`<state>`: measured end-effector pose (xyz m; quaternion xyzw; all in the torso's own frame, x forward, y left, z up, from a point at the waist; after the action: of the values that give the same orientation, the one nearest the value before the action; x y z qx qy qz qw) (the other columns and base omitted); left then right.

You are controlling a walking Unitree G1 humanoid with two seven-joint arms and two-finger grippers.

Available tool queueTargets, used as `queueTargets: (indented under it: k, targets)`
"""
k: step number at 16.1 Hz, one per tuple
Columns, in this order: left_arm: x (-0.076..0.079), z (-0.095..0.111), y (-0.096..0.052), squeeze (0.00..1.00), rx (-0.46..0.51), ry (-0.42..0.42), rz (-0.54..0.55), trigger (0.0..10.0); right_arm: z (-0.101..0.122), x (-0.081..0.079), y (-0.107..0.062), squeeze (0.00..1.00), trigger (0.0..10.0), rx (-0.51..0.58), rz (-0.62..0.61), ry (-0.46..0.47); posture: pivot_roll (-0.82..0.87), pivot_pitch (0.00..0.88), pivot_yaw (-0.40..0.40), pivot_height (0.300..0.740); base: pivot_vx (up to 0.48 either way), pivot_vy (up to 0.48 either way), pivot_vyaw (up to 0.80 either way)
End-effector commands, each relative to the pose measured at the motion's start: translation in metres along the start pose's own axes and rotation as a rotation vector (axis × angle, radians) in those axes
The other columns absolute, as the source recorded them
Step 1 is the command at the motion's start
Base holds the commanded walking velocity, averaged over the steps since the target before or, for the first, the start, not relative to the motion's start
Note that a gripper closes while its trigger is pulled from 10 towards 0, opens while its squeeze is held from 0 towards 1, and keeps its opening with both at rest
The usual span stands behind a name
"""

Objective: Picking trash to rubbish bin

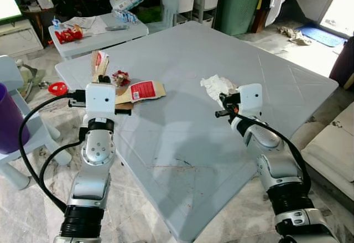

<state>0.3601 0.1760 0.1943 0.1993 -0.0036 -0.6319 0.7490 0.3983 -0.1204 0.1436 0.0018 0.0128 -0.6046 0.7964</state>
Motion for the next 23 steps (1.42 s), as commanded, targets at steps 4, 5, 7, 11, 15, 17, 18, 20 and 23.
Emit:
queueTargets:
  k: [4, 5, 7, 11, 15, 17, 18, 20, 23]
  targets:
    - [0.0027, 0.0036, 0.0036, 0.00, 0.003, -0.016, -0.014, 0.0, 0.0071, 0.0077, 0.0007, 0.00, 0.0, 0.021, -0.024, 0.000, 0.06, 0.000, -0.043, 0.740, 0.000, 0.000, 0.00]
    - [0.0025, 0.0029, 0.0034, 0.00, 0.000, -0.018, -0.013, 0.0, 0.0068, 0.0083, 0.0005, 0.00, 0.0, 0.020, -0.026, 0.000, 0.06, 0.000, -0.043, 0.740, 0.000, 0.000, 0.00]
    - [0.0033, 0.0034, 0.0035, 0.00, -0.001, -0.019, -0.016, 0.0, 0.0076, 0.0091, 0.0000, 0.00, 0.0, 0.020, -0.025, -0.005, 0.06, 0.000, -0.044, 0.740, 0.000, 0.129, 0.00]
    - [0.0037, 0.0016, 0.0017, 0.00, -0.008, -0.026, -0.017, 0.0, 0.0051, 0.0101, -0.0017, 0.00, 0.0, 0.017, -0.030, -0.004, 0.06, 0.000, -0.045, 0.740, 0.000, 0.392, 0.00]
    - [0.0058, 0.0013, 0.0019, 0.00, -0.011, -0.032, -0.028, 0.0, 0.0059, 0.0092, -0.0013, 0.00, 0.0, 0.018, -0.027, -0.004, 0.06, 0.000, -0.043, 0.740, 0.000, 0.480, 0.00]
    - [0.0072, 0.0008, 0.0020, 0.00, -0.013, -0.034, -0.032, 0.0, 0.0058, 0.0116, -0.0021, 0.00, 0.0, 0.017, -0.031, -0.007, 0.06, 0.000, -0.042, 0.740, 0.000, 0.480, 0.00]
    - [0.0077, 0.0006, 0.0020, 0.00, -0.013, -0.036, -0.034, 0.0, 0.0059, 0.0124, -0.0024, 0.00, 0.0, 0.017, -0.034, -0.008, 0.05, 0.000, -0.042, 0.740, 0.000, 0.480, 0.00]
    - [0.0088, 0.0006, 0.0025, 0.00, -0.013, -0.036, -0.037, 0.0, 0.0059, 0.0132, -0.0022, 0.00, 0.0, 0.017, -0.036, -0.010, 0.05, 0.000, -0.043, 0.740, 0.000, 0.480, 0.00]
    - [0.0095, 0.0007, 0.0037, 0.00, -0.014, -0.041, -0.037, 0.0, 0.0072, 0.0126, -0.0010, 0.00, 0.0, 0.020, -0.033, -0.012, 0.06, 0.000, -0.044, 0.740, 0.000, 0.480, 0.00]
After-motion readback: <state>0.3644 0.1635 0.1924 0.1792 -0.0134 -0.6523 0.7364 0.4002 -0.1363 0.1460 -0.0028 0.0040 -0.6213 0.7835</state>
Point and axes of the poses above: a point about 5 cm out from each wrist's last joint towards the gripper, its own y axis pointing out of the wrist towards the gripper, its own z axis along the axis of the wrist's last joint, x = y × z, the point moved 5 cm from there along y, pointing out of the wrist towards the gripper, and after that the axes turned 1 degree about y, right-handed, at the moved point
